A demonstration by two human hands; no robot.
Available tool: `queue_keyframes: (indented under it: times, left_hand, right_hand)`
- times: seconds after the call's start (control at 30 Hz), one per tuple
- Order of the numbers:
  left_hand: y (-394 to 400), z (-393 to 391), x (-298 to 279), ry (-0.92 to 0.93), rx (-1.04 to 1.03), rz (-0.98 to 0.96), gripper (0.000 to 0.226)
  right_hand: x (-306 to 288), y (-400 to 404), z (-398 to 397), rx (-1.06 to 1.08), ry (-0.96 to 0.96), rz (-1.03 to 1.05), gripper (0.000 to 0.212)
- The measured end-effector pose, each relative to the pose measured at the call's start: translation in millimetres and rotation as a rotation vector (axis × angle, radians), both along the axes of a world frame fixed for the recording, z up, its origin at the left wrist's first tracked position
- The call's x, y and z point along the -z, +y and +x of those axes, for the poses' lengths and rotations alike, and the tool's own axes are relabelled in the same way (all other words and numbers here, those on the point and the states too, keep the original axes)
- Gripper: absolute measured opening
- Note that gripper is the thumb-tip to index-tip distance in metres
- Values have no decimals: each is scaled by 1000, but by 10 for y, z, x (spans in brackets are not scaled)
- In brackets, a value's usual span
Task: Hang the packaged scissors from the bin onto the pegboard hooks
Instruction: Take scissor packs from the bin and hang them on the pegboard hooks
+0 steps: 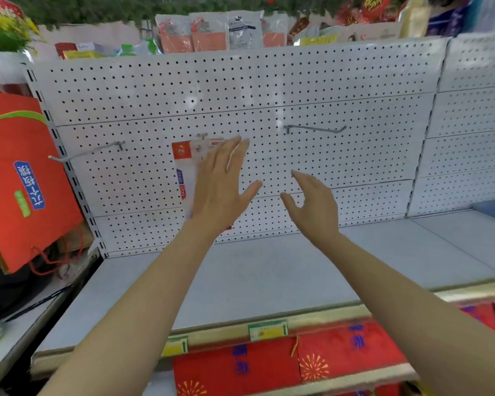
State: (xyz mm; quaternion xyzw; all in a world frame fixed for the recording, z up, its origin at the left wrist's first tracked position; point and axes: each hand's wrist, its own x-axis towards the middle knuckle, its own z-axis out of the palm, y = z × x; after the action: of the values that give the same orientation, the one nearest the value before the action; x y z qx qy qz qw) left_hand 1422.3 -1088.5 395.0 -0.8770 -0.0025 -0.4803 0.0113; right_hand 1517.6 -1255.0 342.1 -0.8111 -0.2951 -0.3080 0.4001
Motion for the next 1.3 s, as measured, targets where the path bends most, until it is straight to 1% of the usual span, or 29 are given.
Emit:
queue_keyframes:
  times: [0.1, 0.17, 0.33, 0.43, 0.6, 0.77, 0.87, 0.97, 1.03, 1.13, 1.3]
  left_hand:
    - [-371, 157, 227, 57, 49, 61, 73]
    - [-625, 275, 378, 90, 89, 69, 71]
    - [-1237, 603, 765, 209, 209, 44, 70]
    - [-1596, 823, 996, 291, 299, 33, 70]
    - [-2258, 1133, 1470, 445, 479, 36, 69]
    - [-2953, 1216, 2224, 569, 646, 51, 67]
    - [-3346, 1178, 2672, 658, 725, 109, 67]
    - [-3698, 1200, 3077, 697, 746, 128, 65]
    - [-3921, 1199, 3331, 756, 765, 142, 71]
    - [-4271, 1168, 3810, 901, 787, 153, 73]
    - [-4830, 911, 4752, 1179, 726, 160, 67]
  right_hand:
    - [69, -446, 23, 74, -151, -55, 48]
    - [163, -743, 56, 139, -199, -93, 47]
    - [475, -1508, 159, 316, -212, -184, 48]
    - [689, -2008, 217, 441, -174, -205, 46]
    - [1229, -2877, 131, 657, -21, -262, 45]
    - [1963, -3541, -195, 835, 145, -268, 41]
    - [2397, -3869, -445, 922, 290, -300, 44]
    - [2796, -4204, -612, 949, 395, -356, 47]
    - [3056, -4430, -663, 969, 442, -376, 39]
    - [3439, -4717, -709, 963, 522, -397, 41]
    - [4011, -5137, -800, 917, 619, -437, 40]
